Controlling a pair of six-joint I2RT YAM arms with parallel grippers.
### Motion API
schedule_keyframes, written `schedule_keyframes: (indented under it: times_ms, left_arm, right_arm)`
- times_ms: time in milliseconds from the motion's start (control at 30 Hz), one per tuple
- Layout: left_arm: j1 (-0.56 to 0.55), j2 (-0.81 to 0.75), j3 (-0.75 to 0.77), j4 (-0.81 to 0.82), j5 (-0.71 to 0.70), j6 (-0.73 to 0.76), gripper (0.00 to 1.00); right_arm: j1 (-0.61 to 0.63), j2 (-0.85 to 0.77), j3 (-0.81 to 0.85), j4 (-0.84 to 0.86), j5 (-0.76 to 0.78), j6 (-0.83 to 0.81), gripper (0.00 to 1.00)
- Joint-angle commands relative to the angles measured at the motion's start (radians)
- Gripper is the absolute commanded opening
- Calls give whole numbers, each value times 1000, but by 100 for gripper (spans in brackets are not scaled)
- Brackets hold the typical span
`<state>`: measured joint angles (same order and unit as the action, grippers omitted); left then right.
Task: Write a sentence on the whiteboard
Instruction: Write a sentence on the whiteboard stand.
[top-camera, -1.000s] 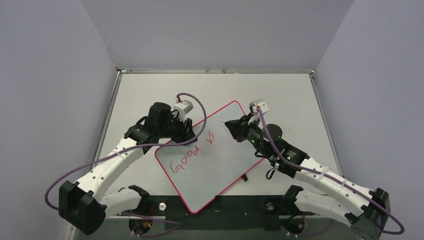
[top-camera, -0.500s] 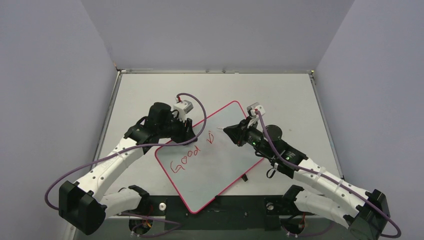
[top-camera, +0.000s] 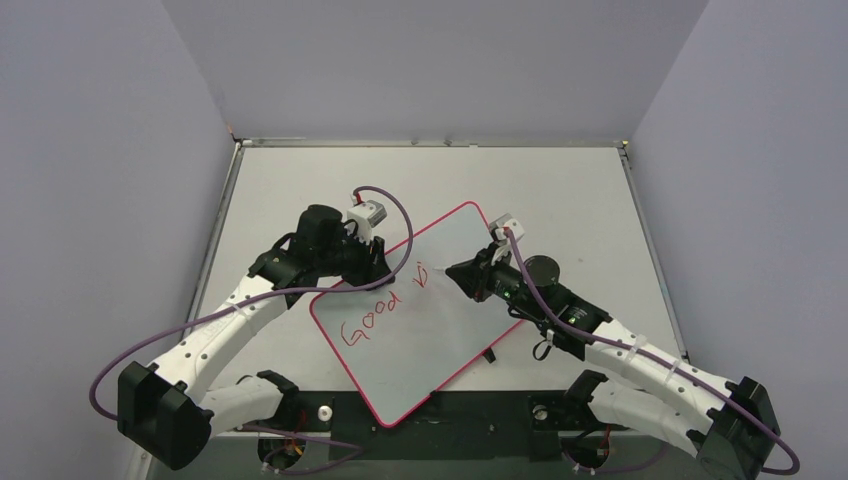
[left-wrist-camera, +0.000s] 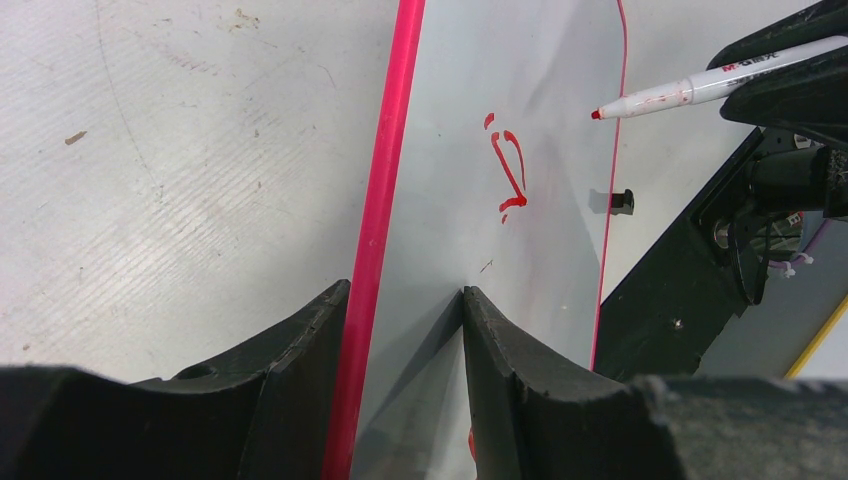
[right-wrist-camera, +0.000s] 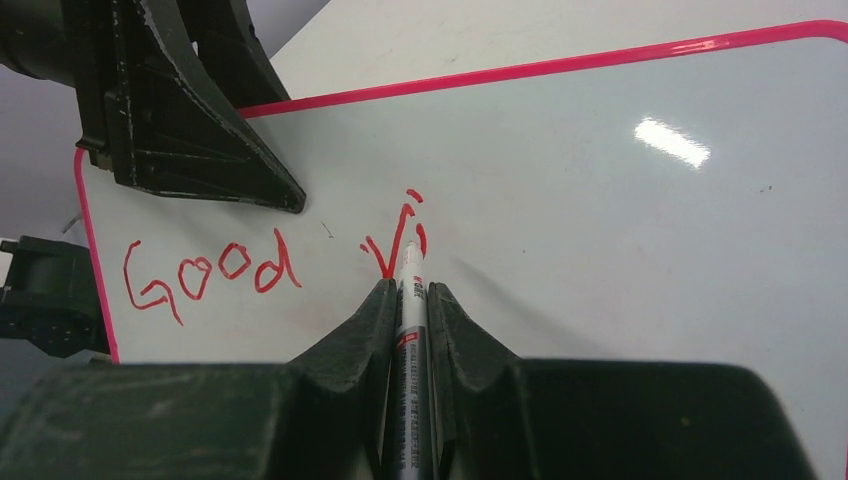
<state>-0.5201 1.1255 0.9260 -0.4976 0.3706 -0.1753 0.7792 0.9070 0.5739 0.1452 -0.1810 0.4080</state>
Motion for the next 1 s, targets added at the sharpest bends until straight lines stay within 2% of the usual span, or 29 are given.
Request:
schedule_keyframes:
  times_ms: [0,400,967]
  left_arm:
    - [5,-24,7,22,-105,71,0]
    - [5,-22,9,21,-105,71,0]
    - [5,-27,6,20,-111,73,0]
  right_arm:
    - [-3,2,-7,79,-29,-11,0]
    - [39,65,45,72,3,-55,0]
    - [54,185,176,64,173,-82,0]
